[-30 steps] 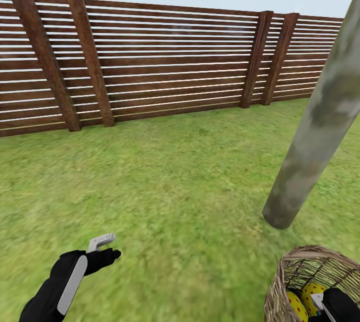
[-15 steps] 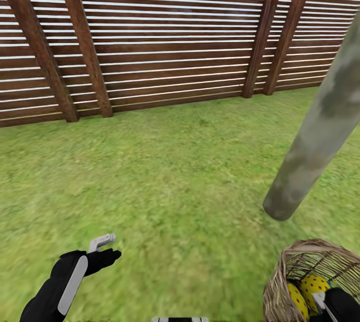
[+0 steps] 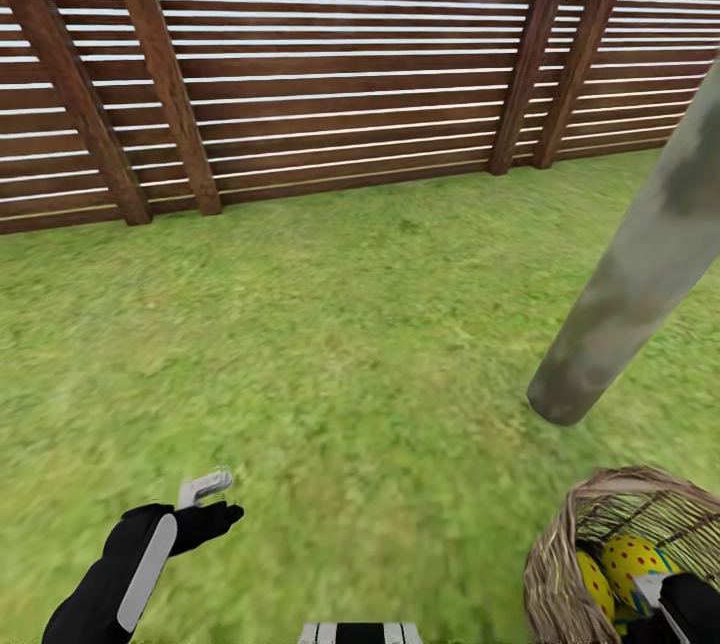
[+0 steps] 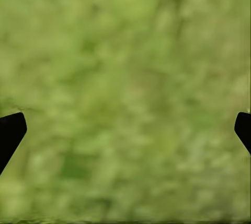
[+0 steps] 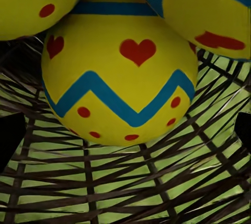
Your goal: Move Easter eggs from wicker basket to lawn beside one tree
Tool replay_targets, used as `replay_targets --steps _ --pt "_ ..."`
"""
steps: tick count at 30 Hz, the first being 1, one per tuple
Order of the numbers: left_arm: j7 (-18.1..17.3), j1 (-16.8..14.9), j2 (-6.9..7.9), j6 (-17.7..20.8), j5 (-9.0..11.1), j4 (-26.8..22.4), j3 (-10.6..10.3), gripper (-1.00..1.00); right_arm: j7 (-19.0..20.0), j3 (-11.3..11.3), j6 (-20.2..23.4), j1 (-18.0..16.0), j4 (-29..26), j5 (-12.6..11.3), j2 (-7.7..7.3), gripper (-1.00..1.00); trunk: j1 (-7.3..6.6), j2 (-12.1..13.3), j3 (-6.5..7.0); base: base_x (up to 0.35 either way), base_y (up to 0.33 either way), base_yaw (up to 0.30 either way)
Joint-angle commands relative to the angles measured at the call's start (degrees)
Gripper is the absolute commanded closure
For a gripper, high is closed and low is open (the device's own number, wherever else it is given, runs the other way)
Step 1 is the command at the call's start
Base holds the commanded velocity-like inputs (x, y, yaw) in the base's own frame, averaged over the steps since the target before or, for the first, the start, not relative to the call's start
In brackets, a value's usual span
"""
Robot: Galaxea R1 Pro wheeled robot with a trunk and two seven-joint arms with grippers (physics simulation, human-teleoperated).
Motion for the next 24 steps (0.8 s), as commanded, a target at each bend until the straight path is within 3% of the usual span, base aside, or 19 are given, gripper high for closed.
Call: replay_targets --steps 1,11,24 --pt "0.5 0.0 0.01 0.2 0.6 0.1 0.0 -1.00 0.4 0.1 0.0 0.0 -0.1 0.5 -0.04 -1.00 0.01 0.0 -0.28 0.000 0.000 0.000" --pt "0.5 0.0 0.01 0.1 0.6 0.9 -0.1 -1.00 0.4 0.1 -3.2 0.0 -0.1 0.4 -0.05 -1.00 0.27 -0.2 -2.49 0.000 0.000 0.000" --pt "0.5 0.0 0.01 0.0 0.6 1.0 0.0 -1.00 0.4 0.1 -3.4 0.0 -0.6 0.4 -0.03 -1.00 0.60 -0.3 -5.37 0.000 0.000 0.000"
